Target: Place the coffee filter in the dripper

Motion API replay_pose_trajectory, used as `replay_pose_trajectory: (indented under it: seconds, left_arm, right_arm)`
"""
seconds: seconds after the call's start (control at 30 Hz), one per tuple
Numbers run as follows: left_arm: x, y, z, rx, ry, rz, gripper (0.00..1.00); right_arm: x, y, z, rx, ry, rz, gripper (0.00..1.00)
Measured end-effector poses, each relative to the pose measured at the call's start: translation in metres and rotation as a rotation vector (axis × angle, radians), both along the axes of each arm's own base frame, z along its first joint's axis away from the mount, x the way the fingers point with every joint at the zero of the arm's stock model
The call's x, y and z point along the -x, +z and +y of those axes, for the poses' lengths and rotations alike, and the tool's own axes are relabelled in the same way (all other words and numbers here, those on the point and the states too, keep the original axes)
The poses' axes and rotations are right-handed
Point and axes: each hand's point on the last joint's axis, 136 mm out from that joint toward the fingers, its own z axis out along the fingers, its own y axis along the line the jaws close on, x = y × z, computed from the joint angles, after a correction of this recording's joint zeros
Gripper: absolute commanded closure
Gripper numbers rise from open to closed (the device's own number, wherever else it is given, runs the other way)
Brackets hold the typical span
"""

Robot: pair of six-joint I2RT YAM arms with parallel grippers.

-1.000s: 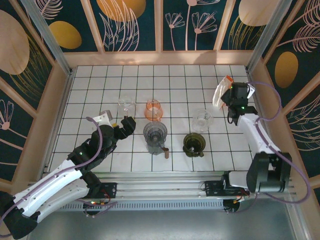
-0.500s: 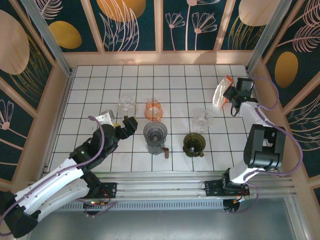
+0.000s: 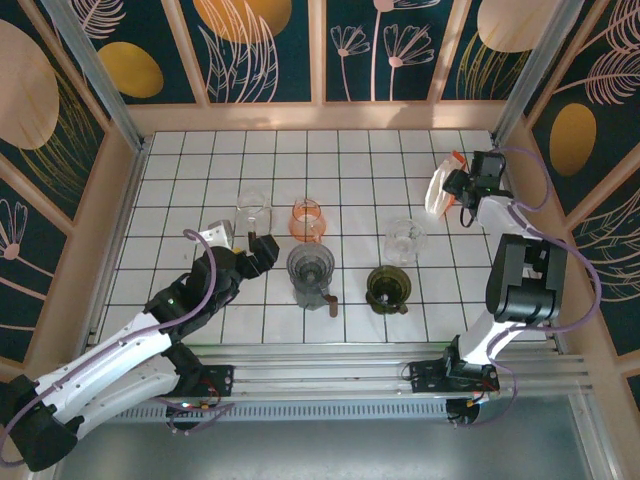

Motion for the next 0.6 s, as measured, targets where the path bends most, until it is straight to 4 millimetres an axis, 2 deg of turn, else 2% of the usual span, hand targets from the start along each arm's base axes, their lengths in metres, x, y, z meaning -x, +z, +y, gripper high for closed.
replay_pose_trajectory:
  seconds: [0.47, 0.6]
  left_arm:
    - [-0.0017, -0.0005, -0.0027, 0.002, -0.004, -0.001, 0.01]
    - [-0.0017, -0.0005, -0.0027, 0.003, -0.004, 0.0, 0.01]
  right_arm:
    - [-0.0041, -0.0045, 0.0007, 0.004, 0.014, 0.009, 0.49]
    - [-0.0066, -0.0087, 0.0004, 0.008, 0.018, 0.017, 0.54]
